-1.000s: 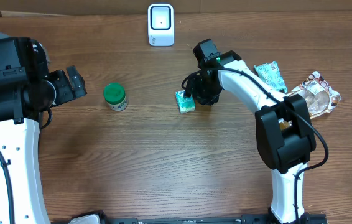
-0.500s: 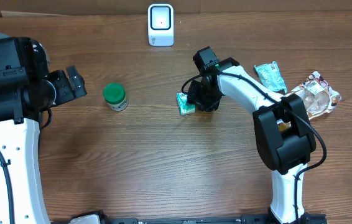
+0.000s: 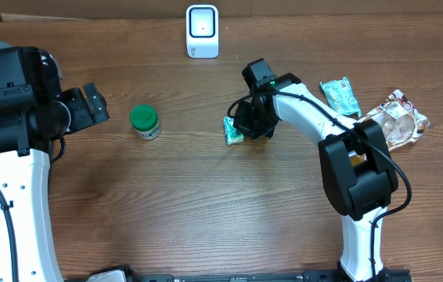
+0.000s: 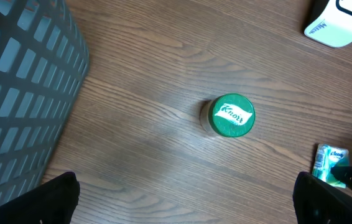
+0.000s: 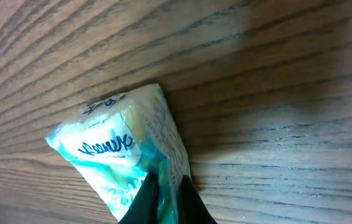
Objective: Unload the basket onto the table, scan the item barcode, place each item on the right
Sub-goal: 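Grasp the Kleenex pack with the right gripper, then lift the Kleenex pack with the right gripper up to the scanner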
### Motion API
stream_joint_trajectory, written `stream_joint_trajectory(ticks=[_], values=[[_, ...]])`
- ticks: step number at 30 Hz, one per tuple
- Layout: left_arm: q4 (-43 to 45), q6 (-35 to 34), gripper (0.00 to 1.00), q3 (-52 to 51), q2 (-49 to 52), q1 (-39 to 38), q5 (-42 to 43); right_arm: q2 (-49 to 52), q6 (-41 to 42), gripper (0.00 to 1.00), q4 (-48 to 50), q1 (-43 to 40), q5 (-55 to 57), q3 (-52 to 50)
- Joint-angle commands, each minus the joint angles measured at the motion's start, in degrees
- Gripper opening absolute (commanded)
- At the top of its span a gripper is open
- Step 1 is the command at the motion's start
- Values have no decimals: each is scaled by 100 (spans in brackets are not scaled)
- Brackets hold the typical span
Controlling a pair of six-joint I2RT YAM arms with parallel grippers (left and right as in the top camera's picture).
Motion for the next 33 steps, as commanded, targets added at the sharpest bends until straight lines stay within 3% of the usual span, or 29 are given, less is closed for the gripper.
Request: stream_joint_trajectory(ticks=[1,7,8,10,16,21,26,33], values=[[4,131,99,35,-101,31,-72,59,-575,4,-57,-7,-568,-85],[4,131,100,35,-101,31,-70,-234,-1832,4,262,-382,-3480,164],[4,131,100,35,-101,31,-72,-374,-1853,4,468,-564,-4269,186],[4,131,100,35,-101,31,-72,-485,-1777,4,629,-745,-4789,186],[4,131,100,35,-101,31,-72,-575,-1130,4,992,-1272,-6096,186],[4,131,100,35,-101,31,-70,-584,85,4,1672,-1580,-6953,186],[4,131,100,35,-101,31,-72,-614,1128,4,2684,-1690,-7370,186],[4,131,99,35,-101,31,-72,-708,1934,4,3821,-1692,-7385,186]])
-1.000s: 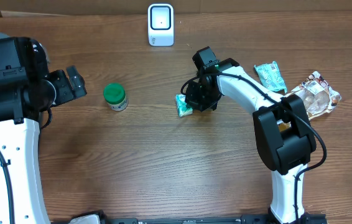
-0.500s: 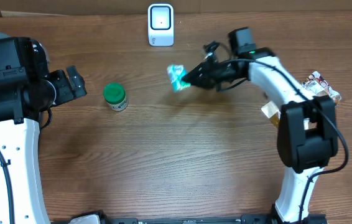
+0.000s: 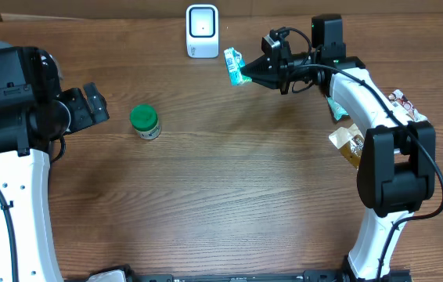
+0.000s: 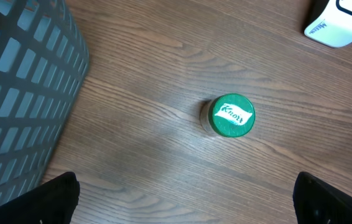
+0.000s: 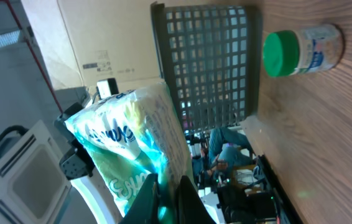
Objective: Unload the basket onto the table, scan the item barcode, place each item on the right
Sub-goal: 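Lift the Kleenex pack with the right gripper up to the scanner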
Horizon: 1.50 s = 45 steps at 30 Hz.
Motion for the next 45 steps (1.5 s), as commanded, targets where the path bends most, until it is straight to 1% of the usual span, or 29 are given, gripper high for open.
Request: stream_joint_trajectory(ticks=[1,8,12,16,18,20,23,25,27,30,34,36,38,40,43,45], values=[[4,133,99,35,-101,31,-72,-319,638,4,306,-11,-256,109],[4,133,100,35,-101,31,-72,-319,485,4,358,-11,-22,105],[4,133,99,35,-101,31,-72,-319,33,4,122,61,476,101],[4,133,100,35,-101,31,-72,-315,-787,4,-1045,203,1580,101],[4,133,100,35,-101,31,-72,-315,-1268,4,-1690,295,2308,101],[4,133,99,35,-101,31,-72,-315,-1709,4,-2441,411,3381,101],[4,133,100,35,-101,31,-72,-315,-1845,4,-2889,501,4179,114],[4,133,100,35,-101,31,-72,-315,-1845,4,-2999,505,4358,210],[4,133,100,35,-101,31,-72,-315,-1849,4,-3169,505,4548,463],[4,133,100,35,-101,31,-72,-315,-2006,4,-3775,522,5316,1263],[4,133,99,35,-101,31,-72,-315,-2107,4,-4710,704,6968,2662],[4,133,100,35,-101,31,-72,-313,-2170,4,-4994,922,8065,3445],[4,133,100,35,-101,31,-70,-313,-2299,4,-4964,1154,8867,3906],[7,133,99,35,-101,31,-72,-310,-2424,4,-4774,1381,9584,4124],[4,133,100,35,-101,31,-72,-271,-2857,4,-4120,1775,10745,4146],[4,133,100,35,-101,31,-72,-129,-3388,4,-3574,2028,11431,4146]])
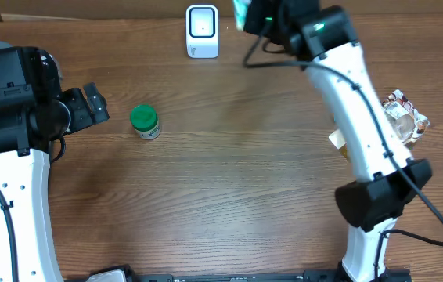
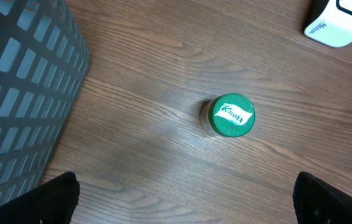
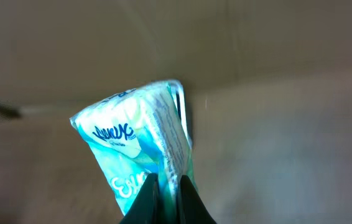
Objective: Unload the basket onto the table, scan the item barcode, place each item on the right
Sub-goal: 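Lift the Kleenex pack with the right gripper up to the scanner, then hold the Kleenex pack in front of the scanner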
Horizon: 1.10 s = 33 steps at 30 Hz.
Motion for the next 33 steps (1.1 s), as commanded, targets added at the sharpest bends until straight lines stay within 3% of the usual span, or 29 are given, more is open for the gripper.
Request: stream_joint_trajectory(ticks=[1,7,15,19,33], values=[[4,133,99,35,-101,31,-72,153,-1108,4,708,452,2179,101],[4,133,100,35,-101,31,-70,1005,-3060,4,2583,820,3480,101],[4,133,100,35,-101,31,-72,2319,-5519,4,4371,813,3195,101],[4,133,100,35,-101,31,-72,2712,-6321,4,4756,813,2927,101],[4,133,100,35,-101,31,-70,3202,-6673,4,5254,699,1950,98]])
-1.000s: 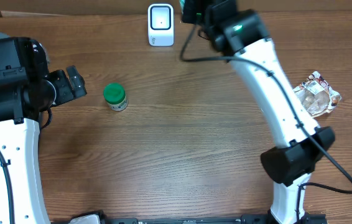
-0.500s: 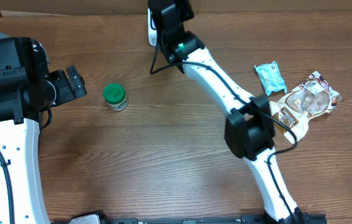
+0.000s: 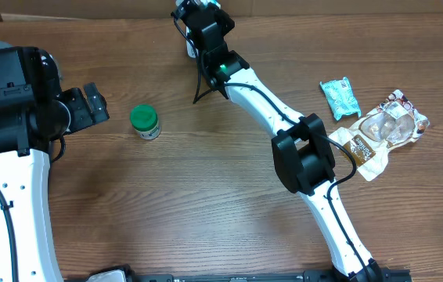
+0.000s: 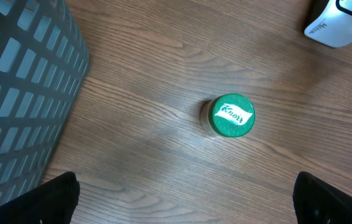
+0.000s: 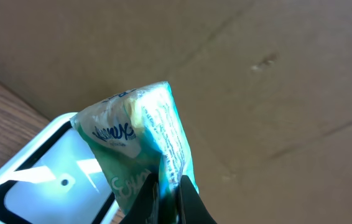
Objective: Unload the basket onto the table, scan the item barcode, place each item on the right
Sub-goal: 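Hold the Kleenex pack in front of the scanner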
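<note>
My right gripper [image 5: 166, 200] is shut on a teal and white tissue packet [image 5: 140, 134], pinching its lower edge. The packet hangs just over the white barcode scanner [image 5: 36, 180], whose window shows at the lower left of the right wrist view. In the overhead view the right arm [image 3: 229, 74] stretches to the back edge and covers most of the scanner. A corner of the scanner [image 4: 341, 22] shows in the left wrist view. My left gripper [image 4: 182, 205] stands open and empty at the left, apart from everything.
A green-lidded jar [image 3: 145, 121] stands left of centre. A grey mesh basket [image 4: 20, 81] is at the far left. At the right lie a teal packet [image 3: 340, 97], a clear snack bag [image 3: 395, 119] and a brown packet [image 3: 358, 149]. A cardboard wall [image 5: 275, 74] backs the table.
My right gripper, still holding the tissue packet, has moved left from beside the scanner to right over it; the scanner's window now shows behind the packet. The left arm has not moved.
My right gripper was shut on the tissue packet lying on the table at the centre. Then it held the packet in the air to the right of the scanner, then higher at the back edge, and now directly at the scanner. The left arm stayed still throughout.
</note>
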### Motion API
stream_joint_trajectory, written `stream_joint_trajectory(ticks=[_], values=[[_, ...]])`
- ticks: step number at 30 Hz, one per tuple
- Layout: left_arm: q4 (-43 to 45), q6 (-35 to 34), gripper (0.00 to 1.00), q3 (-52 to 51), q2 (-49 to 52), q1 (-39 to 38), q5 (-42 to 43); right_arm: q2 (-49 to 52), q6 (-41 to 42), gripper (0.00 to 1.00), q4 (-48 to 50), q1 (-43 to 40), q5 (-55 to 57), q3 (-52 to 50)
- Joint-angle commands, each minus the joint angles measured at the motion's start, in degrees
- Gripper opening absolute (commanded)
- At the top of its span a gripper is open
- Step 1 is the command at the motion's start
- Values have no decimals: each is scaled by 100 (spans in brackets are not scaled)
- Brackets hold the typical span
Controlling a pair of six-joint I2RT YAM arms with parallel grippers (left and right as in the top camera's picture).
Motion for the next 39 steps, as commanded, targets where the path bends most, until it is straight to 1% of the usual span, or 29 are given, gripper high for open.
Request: stream_joint_trajectory(ticks=[1,6,12,19,23,28,35,39], values=[[4,133,100,35,-101,31,-72,96,-221,4,142,-55,-490,57],[4,133,99,35,-101,31,-72,101,-723,4,302,-87,-505,55],[4,133,99,35,-101,31,-72,208,-741,4,409,-269,-533,52],[4,133,100,35,-101,31,-72,422,-870,4,721,-278,-675,52],[4,133,100,35,-101,31,-72,461,-1036,4,688,-210,-861,52],[4,133,100,35,-101,31,-72,461,-1036,4,739,-144,-863,52],[4,133,100,35,-101,31,-70,461,-1032,4,417,-98,-863,52],[4,133,100,35,-101,31,-72,461,-1038,4,428,-72,-831,52]])
